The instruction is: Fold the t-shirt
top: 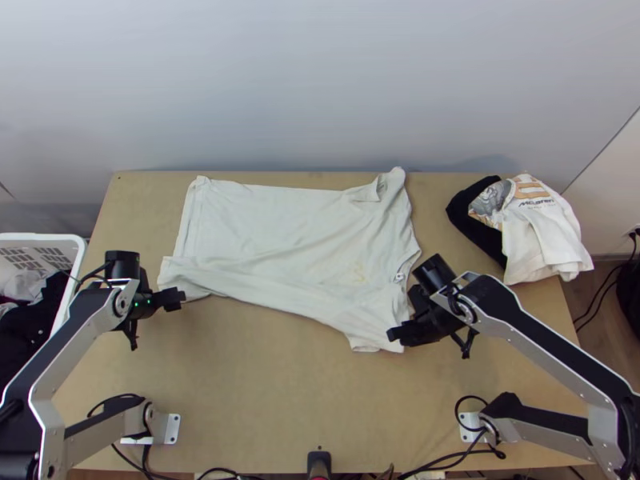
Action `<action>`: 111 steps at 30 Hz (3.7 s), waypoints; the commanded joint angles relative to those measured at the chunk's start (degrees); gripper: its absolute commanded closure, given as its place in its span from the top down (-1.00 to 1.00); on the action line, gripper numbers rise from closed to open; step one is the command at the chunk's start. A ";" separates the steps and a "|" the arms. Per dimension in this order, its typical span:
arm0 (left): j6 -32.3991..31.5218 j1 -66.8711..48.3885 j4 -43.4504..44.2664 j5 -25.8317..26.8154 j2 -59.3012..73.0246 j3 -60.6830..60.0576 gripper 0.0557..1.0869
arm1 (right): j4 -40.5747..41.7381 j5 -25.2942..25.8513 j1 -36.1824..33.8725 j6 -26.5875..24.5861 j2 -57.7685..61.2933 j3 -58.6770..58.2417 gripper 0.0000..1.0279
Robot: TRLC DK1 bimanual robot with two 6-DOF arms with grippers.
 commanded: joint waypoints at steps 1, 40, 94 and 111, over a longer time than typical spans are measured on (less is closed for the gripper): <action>-0.55 -0.33 0.12 0.05 5.70 1.32 0.72 | -3.09 0.07 -0.73 -1.09 -2.18 0.62 -0.94; 22.56 -0.95 -25.90 6.03 -25.85 2.29 -0.92 | -26.03 -4.32 8.94 -6.01 -3.58 12.75 -0.94; -6.79 -0.16 -2.26 6.82 25.56 33.05 0.91 | 3.06 0.60 -17.08 3.57 11.54 33.14 0.93; -9.34 -2.35 -3.05 3.13 42.00 42.98 0.89 | 14.84 13.52 -18.66 2.08 30.78 43.95 0.92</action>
